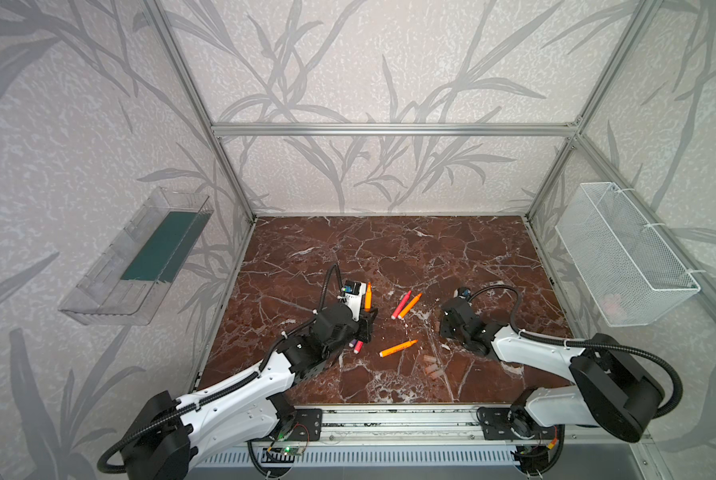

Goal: Insert the pens into the pen caps
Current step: 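Lower the right gripper over a pale pink cap, then align the right gripper fingers around the pale pink cap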

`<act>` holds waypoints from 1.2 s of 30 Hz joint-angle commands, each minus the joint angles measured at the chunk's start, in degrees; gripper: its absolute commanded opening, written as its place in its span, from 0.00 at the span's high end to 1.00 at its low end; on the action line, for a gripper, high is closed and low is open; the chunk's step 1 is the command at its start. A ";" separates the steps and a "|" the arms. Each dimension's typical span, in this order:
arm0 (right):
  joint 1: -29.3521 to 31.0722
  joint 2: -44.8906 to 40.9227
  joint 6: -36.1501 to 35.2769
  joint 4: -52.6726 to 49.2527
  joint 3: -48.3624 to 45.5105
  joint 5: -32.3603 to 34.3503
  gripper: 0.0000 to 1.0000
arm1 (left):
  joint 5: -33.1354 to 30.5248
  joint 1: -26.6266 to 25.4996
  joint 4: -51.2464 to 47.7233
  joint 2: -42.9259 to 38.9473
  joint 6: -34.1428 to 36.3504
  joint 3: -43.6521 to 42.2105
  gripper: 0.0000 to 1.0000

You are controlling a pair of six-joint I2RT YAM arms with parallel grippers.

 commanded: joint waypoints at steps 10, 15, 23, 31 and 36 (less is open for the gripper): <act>-4.44 5.49 0.27 6.48 -0.55 -2.54 0.48 | -0.96 0.27 -0.39 -1.14 -0.09 -0.43 1.00; -4.54 6.89 0.00 6.66 0.85 -3.17 0.70 | -1.20 0.23 -0.45 -1.10 0.06 -0.29 1.00; -4.63 8.57 -0.78 5.05 2.61 -4.50 0.52 | -1.24 0.26 -0.51 -1.08 0.07 -0.26 1.00; -3.98 10.82 2.05 11.27 2.26 -11.65 0.54 | -1.30 0.27 -0.69 -1.18 0.15 -0.16 1.00; -3.36 11.19 4.24 14.69 1.49 -12.29 0.55 | -1.30 0.23 -0.70 -1.26 0.15 -0.16 1.00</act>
